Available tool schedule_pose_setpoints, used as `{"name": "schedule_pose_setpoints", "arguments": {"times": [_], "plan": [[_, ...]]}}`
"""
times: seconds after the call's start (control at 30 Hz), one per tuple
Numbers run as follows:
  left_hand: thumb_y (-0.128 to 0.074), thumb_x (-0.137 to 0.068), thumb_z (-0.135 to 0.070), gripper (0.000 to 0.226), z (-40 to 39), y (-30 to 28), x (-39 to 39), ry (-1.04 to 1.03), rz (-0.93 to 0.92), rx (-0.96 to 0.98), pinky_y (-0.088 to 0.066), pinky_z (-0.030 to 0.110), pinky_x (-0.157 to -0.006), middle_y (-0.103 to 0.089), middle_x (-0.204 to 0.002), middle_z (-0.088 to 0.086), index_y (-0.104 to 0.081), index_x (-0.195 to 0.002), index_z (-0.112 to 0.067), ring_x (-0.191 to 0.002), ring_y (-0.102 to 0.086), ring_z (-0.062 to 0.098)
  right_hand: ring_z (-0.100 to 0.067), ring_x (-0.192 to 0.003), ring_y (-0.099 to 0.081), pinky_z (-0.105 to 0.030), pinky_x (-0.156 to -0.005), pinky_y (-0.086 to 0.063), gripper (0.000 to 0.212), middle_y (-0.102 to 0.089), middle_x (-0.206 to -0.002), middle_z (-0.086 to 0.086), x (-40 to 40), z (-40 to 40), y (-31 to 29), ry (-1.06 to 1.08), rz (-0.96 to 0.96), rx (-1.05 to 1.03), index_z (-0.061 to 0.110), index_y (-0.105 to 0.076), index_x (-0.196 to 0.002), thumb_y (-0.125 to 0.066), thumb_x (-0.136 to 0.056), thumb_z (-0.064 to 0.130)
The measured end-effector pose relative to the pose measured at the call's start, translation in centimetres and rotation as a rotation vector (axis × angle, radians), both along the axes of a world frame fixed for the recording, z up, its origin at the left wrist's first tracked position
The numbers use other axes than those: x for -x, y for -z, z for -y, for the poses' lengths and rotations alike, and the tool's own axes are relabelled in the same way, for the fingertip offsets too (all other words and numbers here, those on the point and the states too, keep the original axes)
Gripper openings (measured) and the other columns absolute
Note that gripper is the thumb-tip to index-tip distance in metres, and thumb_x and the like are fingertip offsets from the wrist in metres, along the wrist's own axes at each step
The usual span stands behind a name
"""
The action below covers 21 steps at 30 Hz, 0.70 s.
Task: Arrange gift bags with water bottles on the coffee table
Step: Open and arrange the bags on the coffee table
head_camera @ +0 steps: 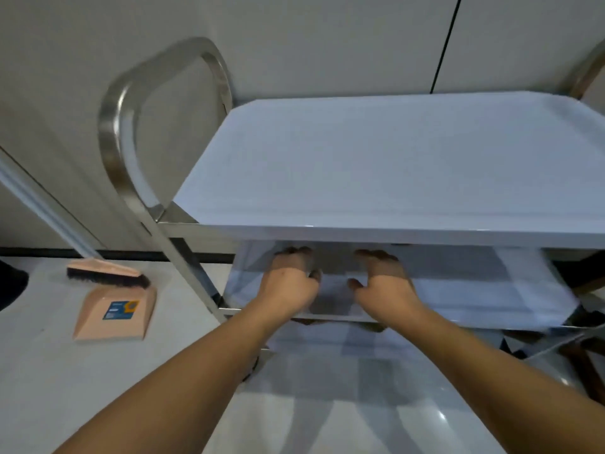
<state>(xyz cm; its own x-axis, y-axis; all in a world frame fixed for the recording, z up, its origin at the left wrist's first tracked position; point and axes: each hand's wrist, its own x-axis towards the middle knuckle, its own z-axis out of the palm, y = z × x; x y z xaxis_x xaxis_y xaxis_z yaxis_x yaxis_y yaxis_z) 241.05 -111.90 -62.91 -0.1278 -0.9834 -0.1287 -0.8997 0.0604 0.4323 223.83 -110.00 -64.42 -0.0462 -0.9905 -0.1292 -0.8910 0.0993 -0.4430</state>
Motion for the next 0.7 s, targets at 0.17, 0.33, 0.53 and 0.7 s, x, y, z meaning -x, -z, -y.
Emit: {"name": "schedule_pose_setpoints", "arguments": {"times": [0.17, 0.33, 0.53, 0.7], "plan": [[-0.059, -0.097, -0.032, 0.035, 2.9, 6.8, 0.9, 0.033, 0.012, 0.097, -0.047, 0.034, -0.098, -0.063, -0.13, 0.011, -0.062, -0.129, -0.019, -0.122, -0.056, 0.033, -0.031, -0.125, -0.052, -0.039, -0.102, -0.049, 0.049, -0.058, -0.134, -0.007, 0.7, 2.9, 6.2, 0.005, -0.016, 0.145, 0.025, -0.053, -0.14, -0.064, -0.093, 0.034], [-0.062, -0.096, -0.029, 0.035, 4.9, 10.9, -0.8, -0.018, -0.15, 0.277, -0.041, 0.029, -0.105, -0.061, -0.133, 0.005, -0.063, -0.129, -0.019, -0.124, -0.054, 0.027, -0.031, -0.123, -0.053, -0.042, -0.104, -0.047, 0.053, -0.059, -0.134, -0.009, 0.3, 4.1, 10.1, 0.004, -0.021, 0.284, 0.023, -0.05, -0.144, -0.063, -0.093, 0.034], [-0.065, -0.096, -0.032, 0.034, 7.1, 11.9, -0.5, -0.079, -0.311, 0.376, -0.038, 0.021, -0.097, -0.062, -0.129, 0.004, -0.063, -0.128, -0.022, -0.12, -0.055, 0.023, -0.03, -0.119, -0.053, -0.032, -0.095, -0.046, 0.048, -0.058, -0.133, -0.008, -0.1, 5.4, 10.2, -0.003, -0.014, 0.352, 0.02, -0.052, -0.141, -0.064, -0.095, 0.029], [-0.066, -0.095, -0.031, 0.036, 8.6, 11.5, 3.6, -0.046, -0.45, 0.313, -0.036, 0.019, -0.091, -0.062, -0.132, 0.0, -0.062, -0.13, -0.022, -0.122, -0.056, 0.018, -0.034, -0.123, -0.045, -0.037, -0.095, -0.041, 0.052, -0.047, -0.137, -0.013, 2.7, 7.0, 9.5, 0.226, -0.207, 0.502, 0.016, -0.046, -0.139, -0.066, -0.091, 0.02]]}}
